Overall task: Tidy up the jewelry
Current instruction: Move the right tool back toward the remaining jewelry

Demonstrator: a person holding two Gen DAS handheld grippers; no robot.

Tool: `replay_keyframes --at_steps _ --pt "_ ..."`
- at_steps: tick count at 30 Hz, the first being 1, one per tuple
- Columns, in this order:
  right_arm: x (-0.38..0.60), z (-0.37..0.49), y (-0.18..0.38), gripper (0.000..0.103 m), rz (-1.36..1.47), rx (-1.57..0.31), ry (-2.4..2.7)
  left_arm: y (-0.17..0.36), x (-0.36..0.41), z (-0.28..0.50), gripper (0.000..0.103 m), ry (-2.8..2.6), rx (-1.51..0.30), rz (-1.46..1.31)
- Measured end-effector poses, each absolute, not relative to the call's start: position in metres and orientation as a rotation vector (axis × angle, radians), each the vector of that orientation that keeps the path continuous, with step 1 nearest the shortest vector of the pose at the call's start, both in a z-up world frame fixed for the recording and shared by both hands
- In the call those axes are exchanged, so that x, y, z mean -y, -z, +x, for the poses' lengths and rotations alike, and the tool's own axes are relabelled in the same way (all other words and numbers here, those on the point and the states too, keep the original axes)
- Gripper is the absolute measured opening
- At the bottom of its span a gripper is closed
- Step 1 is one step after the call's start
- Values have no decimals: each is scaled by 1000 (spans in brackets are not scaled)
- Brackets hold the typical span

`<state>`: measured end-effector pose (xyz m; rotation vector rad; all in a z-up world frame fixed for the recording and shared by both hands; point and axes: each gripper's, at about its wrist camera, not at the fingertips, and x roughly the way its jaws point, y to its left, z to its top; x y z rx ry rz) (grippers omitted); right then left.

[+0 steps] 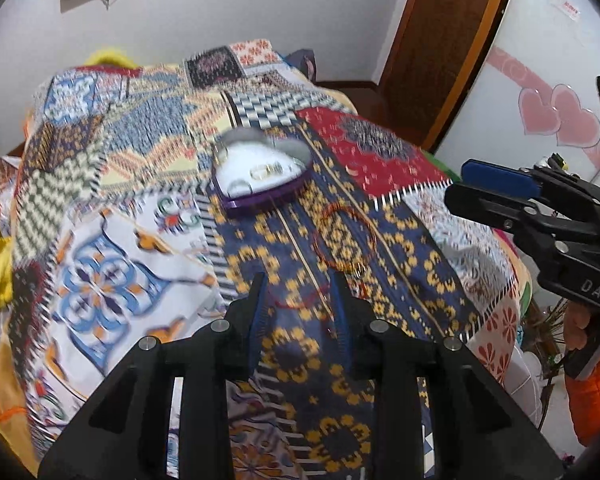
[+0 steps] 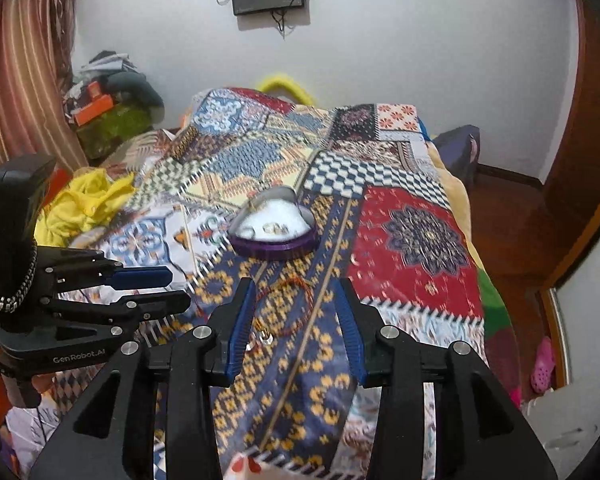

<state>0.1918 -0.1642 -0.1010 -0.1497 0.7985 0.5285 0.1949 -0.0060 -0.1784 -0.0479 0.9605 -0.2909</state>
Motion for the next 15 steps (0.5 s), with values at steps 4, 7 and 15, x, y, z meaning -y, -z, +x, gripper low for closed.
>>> replay_keyframes --at_steps 4,7,15 --pt "172 186 112 37 -154 -820 -512 193 14 195 31 311 -992 -67" --pt "176 186 123 37 -148 -850 -499 202 19 198 30 328 -1010 -81" --pt "184 183 142 37 -135 -901 -491 216 28 214 23 341 -1042 -103"
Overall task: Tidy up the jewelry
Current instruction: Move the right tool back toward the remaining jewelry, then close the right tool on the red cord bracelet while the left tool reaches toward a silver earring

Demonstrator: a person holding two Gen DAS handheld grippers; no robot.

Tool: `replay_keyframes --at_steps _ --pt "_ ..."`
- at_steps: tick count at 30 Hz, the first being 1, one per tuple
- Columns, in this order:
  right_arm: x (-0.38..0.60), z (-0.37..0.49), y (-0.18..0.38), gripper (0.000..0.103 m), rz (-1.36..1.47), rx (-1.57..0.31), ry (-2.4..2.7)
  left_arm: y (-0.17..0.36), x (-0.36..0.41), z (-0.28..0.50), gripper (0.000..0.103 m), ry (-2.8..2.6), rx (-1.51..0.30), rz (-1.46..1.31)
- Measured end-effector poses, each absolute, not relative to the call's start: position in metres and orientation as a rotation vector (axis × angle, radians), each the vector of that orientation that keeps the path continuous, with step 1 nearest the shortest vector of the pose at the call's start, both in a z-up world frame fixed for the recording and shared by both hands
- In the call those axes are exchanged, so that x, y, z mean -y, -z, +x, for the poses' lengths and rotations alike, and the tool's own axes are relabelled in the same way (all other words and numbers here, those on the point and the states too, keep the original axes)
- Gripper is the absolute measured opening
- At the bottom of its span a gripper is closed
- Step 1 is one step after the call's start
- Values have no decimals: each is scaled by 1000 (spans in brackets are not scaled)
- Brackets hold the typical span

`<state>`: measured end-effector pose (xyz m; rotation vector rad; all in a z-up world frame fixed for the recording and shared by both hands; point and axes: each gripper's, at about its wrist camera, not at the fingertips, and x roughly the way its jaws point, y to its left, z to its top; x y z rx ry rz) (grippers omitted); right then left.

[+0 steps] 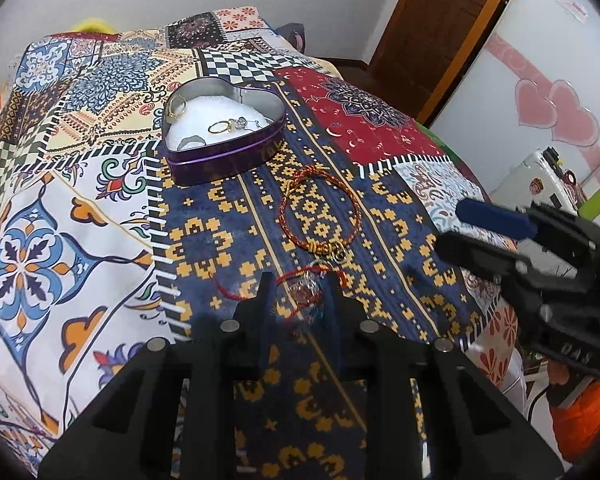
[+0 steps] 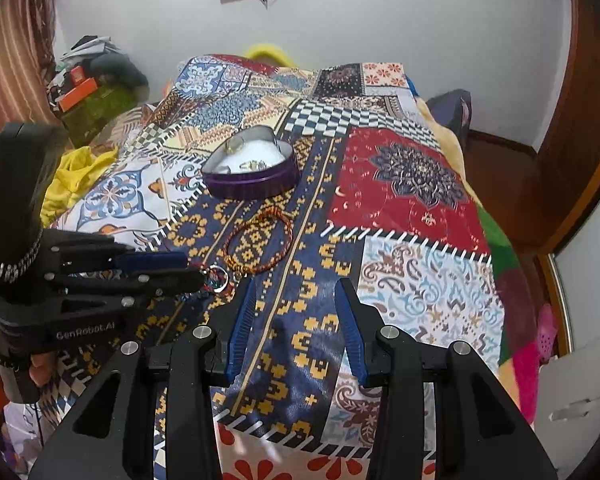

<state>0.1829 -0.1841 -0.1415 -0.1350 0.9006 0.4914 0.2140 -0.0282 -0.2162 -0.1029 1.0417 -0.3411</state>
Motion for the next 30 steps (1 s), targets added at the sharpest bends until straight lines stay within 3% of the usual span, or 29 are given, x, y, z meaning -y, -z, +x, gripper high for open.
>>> replay_keyframes --at_steps 3,6,30 --pt "185 182 145 37 -128 -912 -497 221 29 219 22 344 -1052 -114" --pt "184 182 147 37 -123 -919 -504 224 28 219 16 361 -1054 -130" --pt "117 161 162 37 -170 -976 -670 203 -23 162 15 256 -991 -82"
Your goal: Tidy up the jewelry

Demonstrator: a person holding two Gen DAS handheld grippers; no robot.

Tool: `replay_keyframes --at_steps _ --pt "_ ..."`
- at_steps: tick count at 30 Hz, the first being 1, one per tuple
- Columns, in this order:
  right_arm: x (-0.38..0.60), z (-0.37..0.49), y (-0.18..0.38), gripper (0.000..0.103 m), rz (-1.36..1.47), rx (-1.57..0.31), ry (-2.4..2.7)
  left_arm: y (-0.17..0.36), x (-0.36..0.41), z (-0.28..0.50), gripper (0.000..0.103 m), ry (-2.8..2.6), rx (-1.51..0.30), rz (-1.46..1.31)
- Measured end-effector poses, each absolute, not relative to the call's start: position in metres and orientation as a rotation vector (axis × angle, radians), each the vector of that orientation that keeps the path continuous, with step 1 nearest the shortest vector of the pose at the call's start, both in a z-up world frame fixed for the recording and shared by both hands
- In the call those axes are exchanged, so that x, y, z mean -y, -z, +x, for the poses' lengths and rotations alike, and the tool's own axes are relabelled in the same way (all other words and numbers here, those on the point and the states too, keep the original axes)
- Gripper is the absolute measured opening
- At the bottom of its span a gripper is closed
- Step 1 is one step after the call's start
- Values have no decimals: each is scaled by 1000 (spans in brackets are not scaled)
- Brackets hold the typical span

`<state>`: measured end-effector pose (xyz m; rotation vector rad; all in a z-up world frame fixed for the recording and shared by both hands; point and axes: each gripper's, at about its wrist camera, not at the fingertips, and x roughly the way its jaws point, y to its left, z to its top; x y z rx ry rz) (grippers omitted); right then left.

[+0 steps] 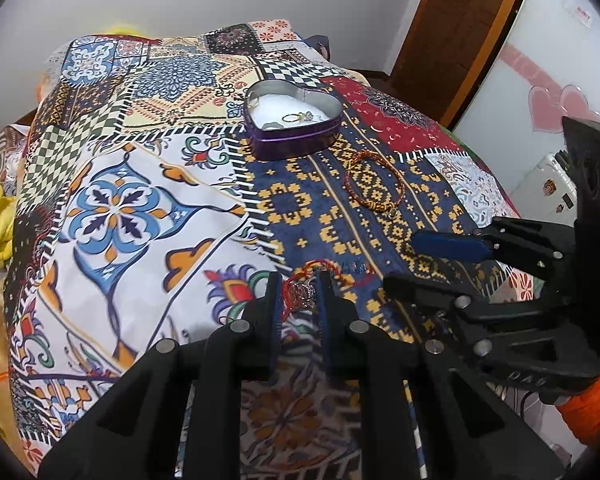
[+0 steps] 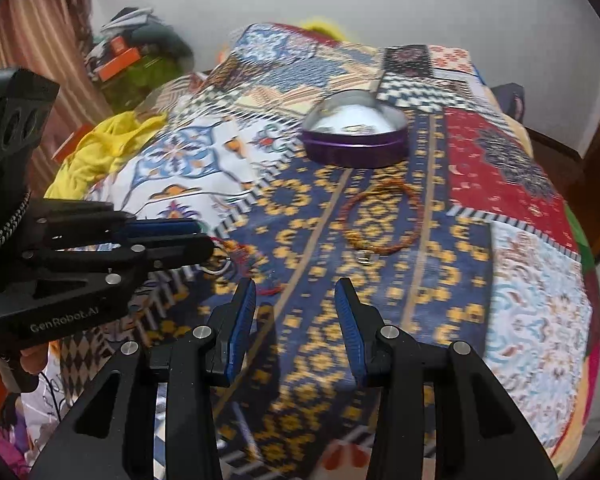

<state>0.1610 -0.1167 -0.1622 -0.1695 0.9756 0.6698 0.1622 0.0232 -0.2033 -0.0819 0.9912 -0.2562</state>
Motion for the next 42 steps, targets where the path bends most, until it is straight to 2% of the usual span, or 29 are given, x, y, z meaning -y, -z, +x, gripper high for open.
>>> replay_keyframes --at_steps 17,19,21,24,32,42 --pt "67 175 176 36 -340 -955 -774 200 -47 154 15 239 -964 -125" --pt "64 178 177 28 -342 -963 -816 202 -50 154 15 243 -968 -140" --pt "62 179 178 14 -336 -970 -859 203 -51 154 15 243 -969 -150" --pt "58 175 179 7 -349 -962 -880 203 -50 154 15 238 -967 -147" --pt "68 177 172 7 -314 -929 -790 194 -50 152 15 218 -948 -129" --pt "103 188 133 7 -220 -827 -690 186 -55 156 13 196 -930 -131"
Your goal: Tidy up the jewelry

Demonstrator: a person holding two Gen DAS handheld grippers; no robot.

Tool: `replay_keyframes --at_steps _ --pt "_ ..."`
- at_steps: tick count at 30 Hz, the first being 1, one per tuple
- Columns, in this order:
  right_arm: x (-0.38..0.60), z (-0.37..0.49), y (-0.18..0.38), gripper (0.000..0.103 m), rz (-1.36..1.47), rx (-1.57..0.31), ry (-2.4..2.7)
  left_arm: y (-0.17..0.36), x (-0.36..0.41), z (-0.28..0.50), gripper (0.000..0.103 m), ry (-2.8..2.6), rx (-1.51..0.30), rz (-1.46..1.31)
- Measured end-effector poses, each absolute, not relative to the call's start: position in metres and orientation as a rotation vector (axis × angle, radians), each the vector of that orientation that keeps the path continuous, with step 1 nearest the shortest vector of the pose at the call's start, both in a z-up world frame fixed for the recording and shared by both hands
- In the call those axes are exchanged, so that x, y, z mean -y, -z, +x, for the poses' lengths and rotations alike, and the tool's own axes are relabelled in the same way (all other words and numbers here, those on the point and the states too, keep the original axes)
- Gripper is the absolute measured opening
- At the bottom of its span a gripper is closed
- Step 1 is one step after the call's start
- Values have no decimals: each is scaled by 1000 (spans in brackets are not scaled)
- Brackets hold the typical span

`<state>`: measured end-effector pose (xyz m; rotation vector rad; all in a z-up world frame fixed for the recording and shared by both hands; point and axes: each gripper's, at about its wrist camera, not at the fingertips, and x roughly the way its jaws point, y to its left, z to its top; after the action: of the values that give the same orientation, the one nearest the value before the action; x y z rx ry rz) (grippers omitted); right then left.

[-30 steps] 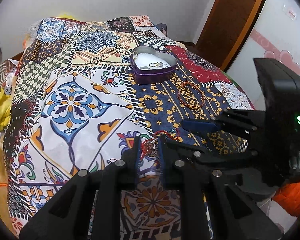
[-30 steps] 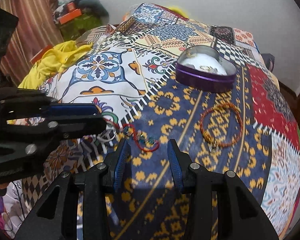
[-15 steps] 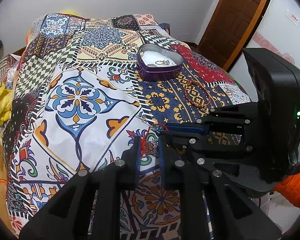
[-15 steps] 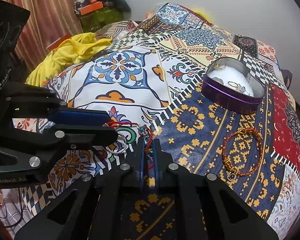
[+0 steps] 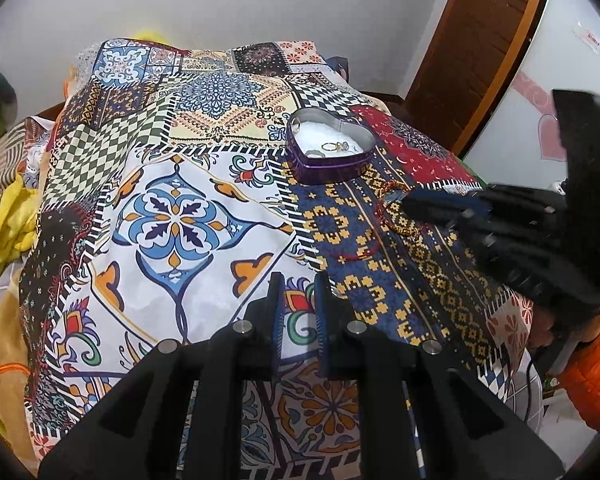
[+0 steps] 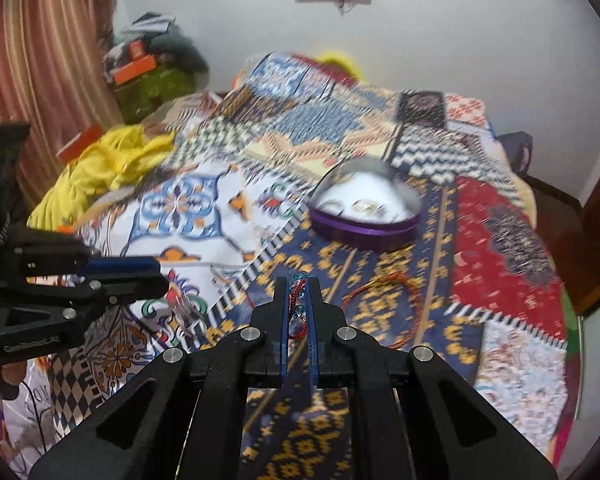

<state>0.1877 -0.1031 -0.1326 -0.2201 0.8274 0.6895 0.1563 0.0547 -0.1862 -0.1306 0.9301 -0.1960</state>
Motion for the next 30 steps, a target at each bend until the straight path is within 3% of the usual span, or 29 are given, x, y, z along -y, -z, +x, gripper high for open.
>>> replay_keyframes --at_steps 7,12,22,23,25,30 --pt "121 193 106 7 -172 -753 -651 186 -44 164 14 221 -946 -126" --pt "134 194 96 7 -150 -717 -622 191 -25 173 28 257 -975 -100" --pt "152 198 99 7 -126 -720 -587 215 8 194 28 272 -1037 -88" --pt "152 198 100 7 -129 -722 -586 218 10 195 26 268 -1040 -84" --pt "155 197 101 7 -130 -723 -587 220 12 197 13 256 -1039 -72" --pt "156 202 101 7 -118 -720 -593 214 12 196 10 229 -999 -44"
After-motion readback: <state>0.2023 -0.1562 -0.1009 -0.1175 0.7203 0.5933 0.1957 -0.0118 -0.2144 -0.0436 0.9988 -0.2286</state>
